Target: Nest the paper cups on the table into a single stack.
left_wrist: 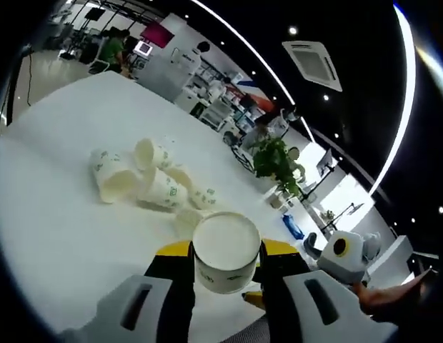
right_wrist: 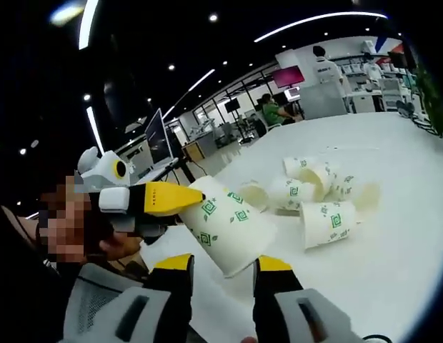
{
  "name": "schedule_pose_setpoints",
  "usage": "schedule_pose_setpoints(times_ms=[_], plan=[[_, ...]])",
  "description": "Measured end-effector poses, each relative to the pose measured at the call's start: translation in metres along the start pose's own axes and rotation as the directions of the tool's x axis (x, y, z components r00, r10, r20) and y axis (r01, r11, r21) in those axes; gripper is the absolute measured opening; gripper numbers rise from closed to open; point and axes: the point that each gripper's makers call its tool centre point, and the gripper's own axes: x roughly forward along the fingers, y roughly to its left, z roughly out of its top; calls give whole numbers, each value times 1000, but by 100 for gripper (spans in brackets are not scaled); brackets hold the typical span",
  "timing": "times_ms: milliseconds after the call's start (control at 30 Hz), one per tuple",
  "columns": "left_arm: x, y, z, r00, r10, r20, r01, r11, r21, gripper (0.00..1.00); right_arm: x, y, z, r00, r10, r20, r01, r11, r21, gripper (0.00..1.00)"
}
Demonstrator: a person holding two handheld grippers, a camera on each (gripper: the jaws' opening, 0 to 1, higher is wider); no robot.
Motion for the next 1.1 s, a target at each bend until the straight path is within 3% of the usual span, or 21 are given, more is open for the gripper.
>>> schedule_pose_setpoints(times_ms=[133,367,1000,1100], plan=[[0,1,-2,1000,-25,-2,24,997,-73,34,-5,-1,3,1000,-9,23,9,1000,12,20],[-1,9,-9,999,-31,-13,29,992,-125,34,-8,-1,-1,1000,4,29,-5,999,33,14],[-1,16,-23,997,-56,-45,48,988,-148,38,-12,14,-7,997,68,28,-70,997,40,0],[0,19,-31,996,-41,-80,33,994,-102,33,-12,17,-5,997,70,32,-71,997,33,0]])
